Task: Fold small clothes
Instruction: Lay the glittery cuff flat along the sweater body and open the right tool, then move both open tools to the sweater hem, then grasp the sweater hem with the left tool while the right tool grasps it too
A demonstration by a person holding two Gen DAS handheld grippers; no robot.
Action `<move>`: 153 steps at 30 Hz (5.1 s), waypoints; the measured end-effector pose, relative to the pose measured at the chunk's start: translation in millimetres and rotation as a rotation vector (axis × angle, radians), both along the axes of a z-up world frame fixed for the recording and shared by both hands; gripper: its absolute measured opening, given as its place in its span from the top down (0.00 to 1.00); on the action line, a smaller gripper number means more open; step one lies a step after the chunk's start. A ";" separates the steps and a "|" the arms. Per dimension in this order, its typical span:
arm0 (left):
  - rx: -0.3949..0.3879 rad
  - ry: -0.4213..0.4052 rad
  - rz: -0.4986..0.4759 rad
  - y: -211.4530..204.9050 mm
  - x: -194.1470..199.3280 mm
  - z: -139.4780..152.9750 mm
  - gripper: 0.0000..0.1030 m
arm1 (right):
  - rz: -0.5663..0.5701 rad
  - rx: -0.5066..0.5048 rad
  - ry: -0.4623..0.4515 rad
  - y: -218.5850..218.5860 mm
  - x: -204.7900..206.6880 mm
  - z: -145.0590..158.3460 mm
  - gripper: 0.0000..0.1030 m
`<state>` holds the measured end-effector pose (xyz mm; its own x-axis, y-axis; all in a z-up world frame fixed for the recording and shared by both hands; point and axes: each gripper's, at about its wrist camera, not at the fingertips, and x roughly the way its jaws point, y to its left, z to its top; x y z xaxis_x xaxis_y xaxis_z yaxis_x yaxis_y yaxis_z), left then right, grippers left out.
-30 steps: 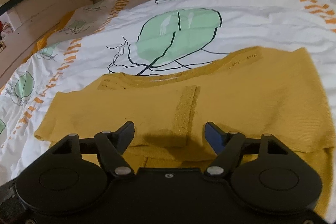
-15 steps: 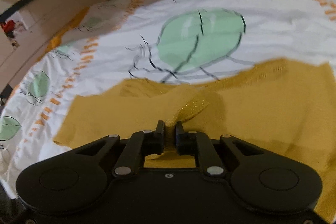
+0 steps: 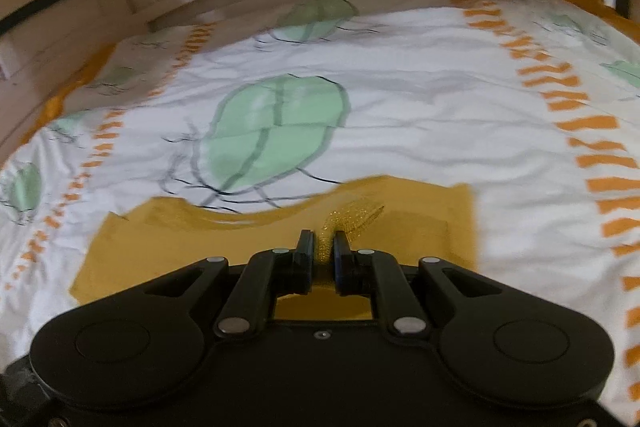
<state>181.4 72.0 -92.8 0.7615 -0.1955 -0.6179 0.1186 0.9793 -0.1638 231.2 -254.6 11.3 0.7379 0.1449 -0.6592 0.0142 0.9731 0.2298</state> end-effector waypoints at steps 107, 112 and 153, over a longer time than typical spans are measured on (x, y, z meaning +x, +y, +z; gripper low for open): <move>0.058 0.151 0.093 31.8 -150.5 77.5 0.34 | 0.023 -0.030 -0.087 28.1 -244.5 81.9 0.01; 0.070 0.205 0.067 36.7 -156.9 66.8 0.34 | 0.000 0.023 0.073 4.0 -251.7 44.1 0.08; 0.071 0.435 -0.126 45.2 -155.5 38.1 0.56 | 0.100 0.104 0.412 -9.2 -248.3 -29.7 0.11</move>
<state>25.9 117.2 -54.6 0.4017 -0.2150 -0.8902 0.1723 0.9724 -0.1571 -17.1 -263.8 -18.3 0.3954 0.2840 -0.8735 0.0318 0.9462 0.3220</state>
